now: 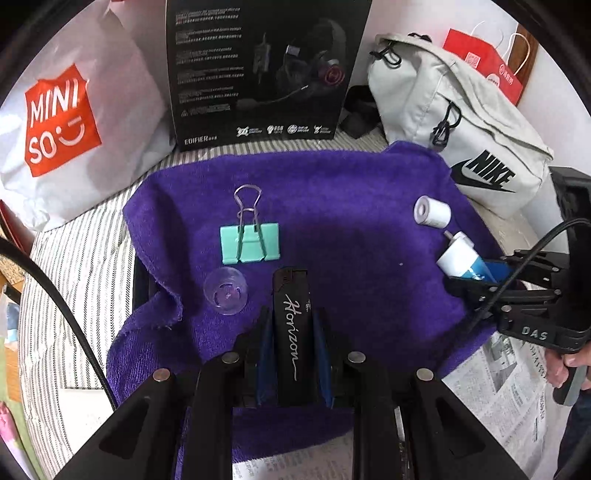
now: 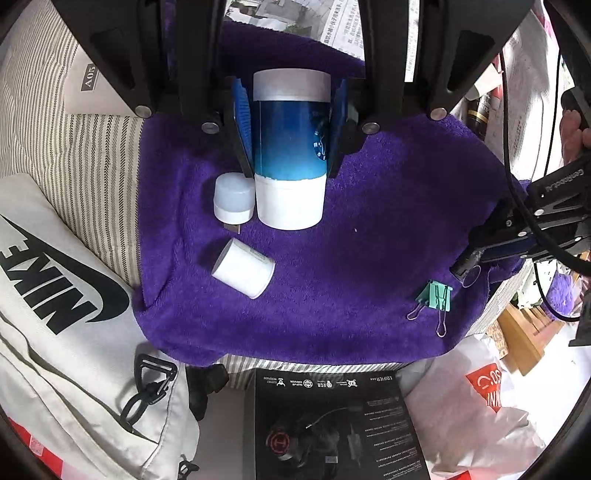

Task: Organize rigid objects
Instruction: 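Lower and open both grippers to set the lighter and stick on the towel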

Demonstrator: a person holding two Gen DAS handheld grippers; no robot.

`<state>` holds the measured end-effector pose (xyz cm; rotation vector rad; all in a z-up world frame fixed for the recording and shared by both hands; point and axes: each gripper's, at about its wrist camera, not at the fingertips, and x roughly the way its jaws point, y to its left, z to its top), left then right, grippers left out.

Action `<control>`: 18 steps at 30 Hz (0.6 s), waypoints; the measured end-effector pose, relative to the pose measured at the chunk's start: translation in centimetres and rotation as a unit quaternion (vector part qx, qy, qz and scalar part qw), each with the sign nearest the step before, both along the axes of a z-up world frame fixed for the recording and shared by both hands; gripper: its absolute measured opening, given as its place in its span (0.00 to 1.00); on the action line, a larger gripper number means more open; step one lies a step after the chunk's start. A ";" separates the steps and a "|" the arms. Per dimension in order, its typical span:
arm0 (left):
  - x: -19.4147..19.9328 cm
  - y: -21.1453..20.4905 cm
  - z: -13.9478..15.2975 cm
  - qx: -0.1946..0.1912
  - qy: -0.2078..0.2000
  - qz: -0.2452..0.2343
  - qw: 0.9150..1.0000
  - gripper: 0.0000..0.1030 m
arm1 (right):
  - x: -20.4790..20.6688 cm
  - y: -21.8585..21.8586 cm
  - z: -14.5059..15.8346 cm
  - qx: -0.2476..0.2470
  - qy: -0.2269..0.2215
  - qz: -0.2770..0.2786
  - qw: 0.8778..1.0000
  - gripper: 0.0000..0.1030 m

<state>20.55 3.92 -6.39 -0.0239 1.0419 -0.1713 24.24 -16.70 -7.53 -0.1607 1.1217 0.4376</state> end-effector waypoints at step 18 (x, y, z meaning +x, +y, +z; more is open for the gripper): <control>0.1 2.8 -1.2 0.018 0.009 0.014 1.000 0.21 | 0.2 0.0 -0.1 -0.001 -0.015 0.000 1.000 0.35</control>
